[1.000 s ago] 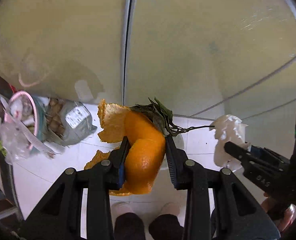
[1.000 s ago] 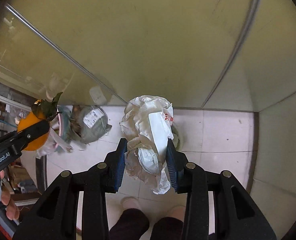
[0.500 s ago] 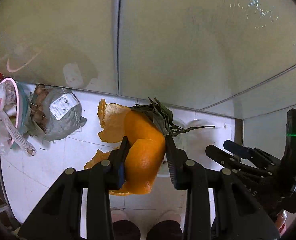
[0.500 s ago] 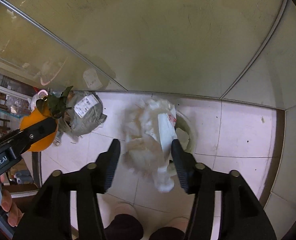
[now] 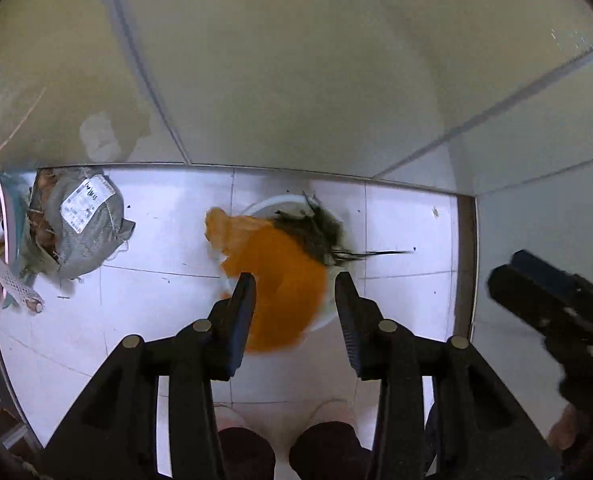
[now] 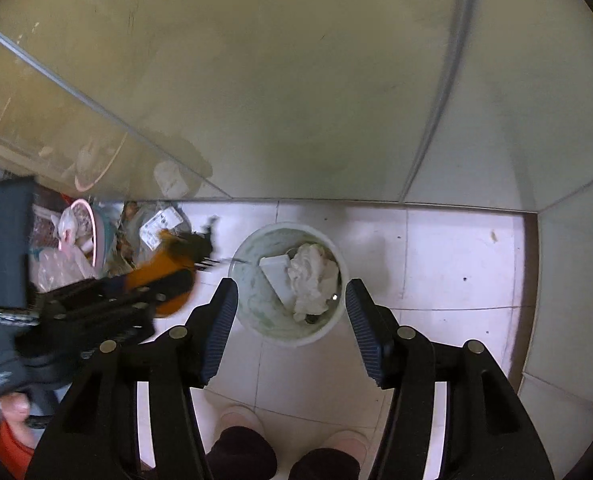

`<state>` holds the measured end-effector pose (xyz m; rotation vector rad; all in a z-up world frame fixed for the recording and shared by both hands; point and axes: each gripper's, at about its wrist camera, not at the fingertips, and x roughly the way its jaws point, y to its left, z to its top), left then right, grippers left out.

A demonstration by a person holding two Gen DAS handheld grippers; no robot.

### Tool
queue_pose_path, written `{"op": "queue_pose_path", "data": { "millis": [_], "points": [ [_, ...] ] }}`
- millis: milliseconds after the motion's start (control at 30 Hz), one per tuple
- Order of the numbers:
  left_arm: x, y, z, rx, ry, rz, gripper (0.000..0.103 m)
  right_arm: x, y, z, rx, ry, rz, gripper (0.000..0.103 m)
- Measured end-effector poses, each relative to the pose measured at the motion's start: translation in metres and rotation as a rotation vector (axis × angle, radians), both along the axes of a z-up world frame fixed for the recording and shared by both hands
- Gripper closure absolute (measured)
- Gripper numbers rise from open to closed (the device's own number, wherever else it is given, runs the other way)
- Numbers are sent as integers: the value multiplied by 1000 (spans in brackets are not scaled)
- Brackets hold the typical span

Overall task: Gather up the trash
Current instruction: 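Raise both tools back toward the foam net and glass jar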

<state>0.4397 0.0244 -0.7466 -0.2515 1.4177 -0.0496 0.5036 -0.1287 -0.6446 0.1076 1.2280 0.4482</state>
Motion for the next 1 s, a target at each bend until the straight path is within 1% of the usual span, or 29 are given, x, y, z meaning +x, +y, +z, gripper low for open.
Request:
{"op": "queue_pose_path", "data": {
  "millis": [33, 100, 233, 300, 333, 467, 500, 533, 567, 600, 700, 733, 767, 800, 833, 867, 900, 1000],
  "points": [
    [0, -2, 2, -9, 2, -5, 61, -1, -3, 5, 2, -2, -8, 51],
    [0, -7, 6, -30, 9, -15, 54, -3, -9, 11, 9, -8, -16, 51],
    [-4, -11, 31, -12, 10, -17, 54, -11, -8, 37, 9, -26, -22, 51],
    [-8, -10, 55, -3, 1, -10, 54, -16, -8, 52, 7, -36, -21, 51],
    [-9, -7, 62, -1, -3, -8, 54, -19, -9, 61, 8, -41, -21, 51],
    [-18, 1, 122, 11, -36, 9, 54, -31, -11, 111, 16, -60, -19, 51],
    [-21, 4, 142, 13, -47, 12, 54, -35, -13, 122, 17, -66, -18, 51],
    [-23, 6, 164, 17, -61, 16, 54, -39, -13, 139, 19, -74, -17, 51],
    [-25, 8, 178, 19, -70, 17, 54, -43, -14, 156, 20, -84, -18, 51],
    [-28, 12, 203, 21, -88, 19, 54, -46, -14, 169, 22, -92, -19, 51],
    [-35, 24, 263, 33, -132, 23, 54, -58, -15, 218, 28, -122, -22, 51],
    [-36, 28, 277, 37, -144, 24, 54, -63, -15, 237, 31, -135, -25, 51],
    [-39, 33, 302, 43, -164, 30, 54, -66, -15, 254, 34, -147, -27, 51],
    [-42, 37, 323, 45, -183, 36, 54, -70, -15, 267, 36, -158, -30, 51],
    [-43, 39, 338, 46, -198, 41, 54, -73, -14, 281, 38, -171, -33, 51],
    [-46, 45, 362, 47, -225, 48, 54, -78, -13, 299, 41, -187, -37, 51],
    [-48, 49, 380, 48, -246, 53, 54, -82, -12, 318, 46, -204, -41, 51],
    [-54, 62, 429, 41, -304, 63, 54, -92, -8, 358, 63, -243, -50, 51]
  ]
}}
